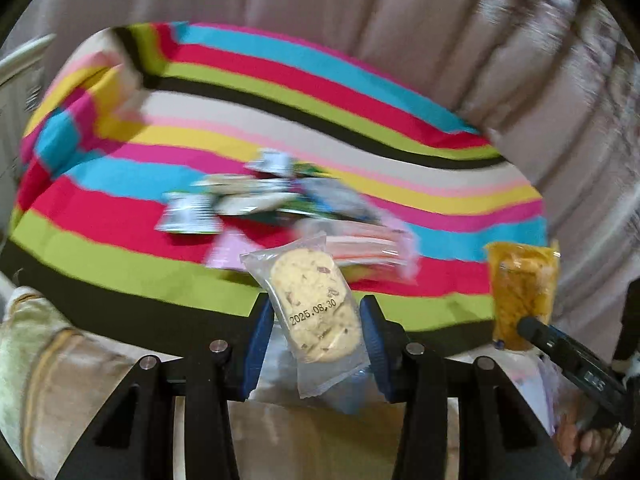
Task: Organize snacks
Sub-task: 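Carry both snacks over the white box and open both tools to drop them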
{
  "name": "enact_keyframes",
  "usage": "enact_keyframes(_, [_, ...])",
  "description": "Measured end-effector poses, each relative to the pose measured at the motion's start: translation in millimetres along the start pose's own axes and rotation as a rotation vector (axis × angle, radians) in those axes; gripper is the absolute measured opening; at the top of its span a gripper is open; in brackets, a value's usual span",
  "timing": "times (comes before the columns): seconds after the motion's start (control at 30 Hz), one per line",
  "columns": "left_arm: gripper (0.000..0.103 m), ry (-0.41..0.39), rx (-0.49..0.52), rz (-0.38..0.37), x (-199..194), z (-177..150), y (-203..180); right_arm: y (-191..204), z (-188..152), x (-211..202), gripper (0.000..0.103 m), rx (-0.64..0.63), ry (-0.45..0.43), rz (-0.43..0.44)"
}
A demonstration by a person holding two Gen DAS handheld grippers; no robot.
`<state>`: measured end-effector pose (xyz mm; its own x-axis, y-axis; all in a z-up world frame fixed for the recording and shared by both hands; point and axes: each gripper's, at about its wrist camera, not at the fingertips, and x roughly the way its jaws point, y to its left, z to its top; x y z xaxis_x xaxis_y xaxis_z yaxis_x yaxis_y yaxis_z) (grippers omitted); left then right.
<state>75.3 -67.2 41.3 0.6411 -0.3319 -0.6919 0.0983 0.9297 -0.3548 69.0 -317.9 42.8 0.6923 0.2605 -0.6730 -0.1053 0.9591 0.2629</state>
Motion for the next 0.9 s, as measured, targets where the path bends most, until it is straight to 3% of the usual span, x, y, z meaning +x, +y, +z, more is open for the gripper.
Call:
enact_keyframes(0.33, [0.045, 0.121, 0.253, -0.279, 10, -42, -133, -100, -65, -52, 0.054, 0.193, 0.029, -0.280])
enact_keyframes(0.6, [0.046, 0.273, 0.384, -0.461, 22, -84, -208, -158, -117, -76, 0.056, 0.324, 0.091, -0.460])
enact_keyframes(0.73, [0.070, 0.296, 0.441, -0.452, 22, -97, -223, -171, -121, -85, 0.059, 0.349, 0.081, -0.490])
enact_keyframes(0.8, [0.072, 0.283, 0.443, -0.439, 21, -97, -221, -169, -120, -89, 0.078, 0.348, 0.057, -0.507])
enact_keyframes(0.9, [0.073, 0.234, 0.431, -0.384, 13, -93, -210, -162, -112, -89, 0.084, 0.331, 0.024, -0.529])
